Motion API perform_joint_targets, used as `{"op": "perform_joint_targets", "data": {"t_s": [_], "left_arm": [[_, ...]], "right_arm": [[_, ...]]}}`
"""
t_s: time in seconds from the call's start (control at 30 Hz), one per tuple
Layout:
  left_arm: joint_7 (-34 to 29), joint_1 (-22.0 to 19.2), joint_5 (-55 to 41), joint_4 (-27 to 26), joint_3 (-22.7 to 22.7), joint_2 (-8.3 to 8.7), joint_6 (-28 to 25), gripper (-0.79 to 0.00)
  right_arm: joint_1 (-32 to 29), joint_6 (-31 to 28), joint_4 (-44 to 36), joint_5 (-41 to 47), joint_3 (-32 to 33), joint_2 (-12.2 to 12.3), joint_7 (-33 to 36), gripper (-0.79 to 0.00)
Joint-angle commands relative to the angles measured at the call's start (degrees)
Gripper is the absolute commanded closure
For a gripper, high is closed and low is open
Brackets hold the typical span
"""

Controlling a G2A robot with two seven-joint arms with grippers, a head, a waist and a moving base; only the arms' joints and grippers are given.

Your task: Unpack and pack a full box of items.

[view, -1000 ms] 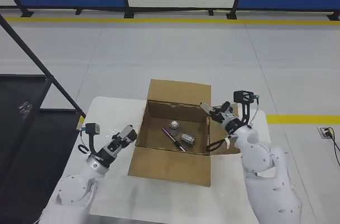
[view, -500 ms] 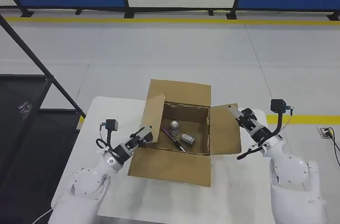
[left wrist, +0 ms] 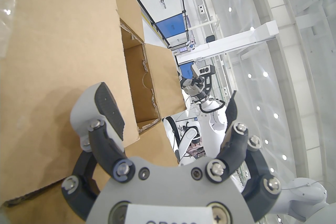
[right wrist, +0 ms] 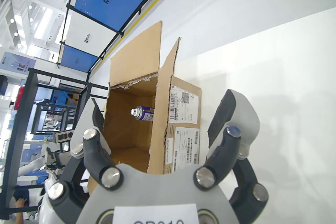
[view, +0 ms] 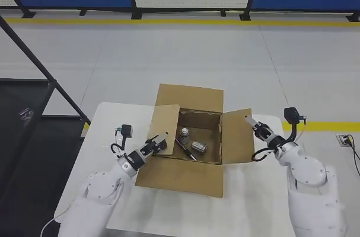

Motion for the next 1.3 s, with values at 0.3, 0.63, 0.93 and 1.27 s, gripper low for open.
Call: {"op": "perform_joint_targets", "data": {"t_s": [0.3, 0.63, 0.93, 1.27], "left_arm": [[0.5, -1.03, 0.09, 1.33, 0.99, -0.37, 0.51, -0.785], [2.71, -1.8, 1.09, 2.37, 1.79, -0.76, 3.5, -0.785], [5.38, -1.87, 1.64, 2.79, 1.97, -1.09, 6.02, -0.785], [7.6, -1.48, 1.27, 2.85, 1.34, -1.33, 7.21, -0.785]], "right_arm": [[2.25, -14.11, 5.99, 18.41, 0.28, 1.31, 7.72, -0.785], [8.38, -20.32, 13.49, 26.2, -7.66, 1.65, 12.88, -0.785], [13.95, -21.21, 18.34, 19.12, -17.39, 1.23, 9.09, -0.785], [17.5, -16.47, 20.75, 9.48, -24.95, 0.94, 4.83, -0.785]]}}
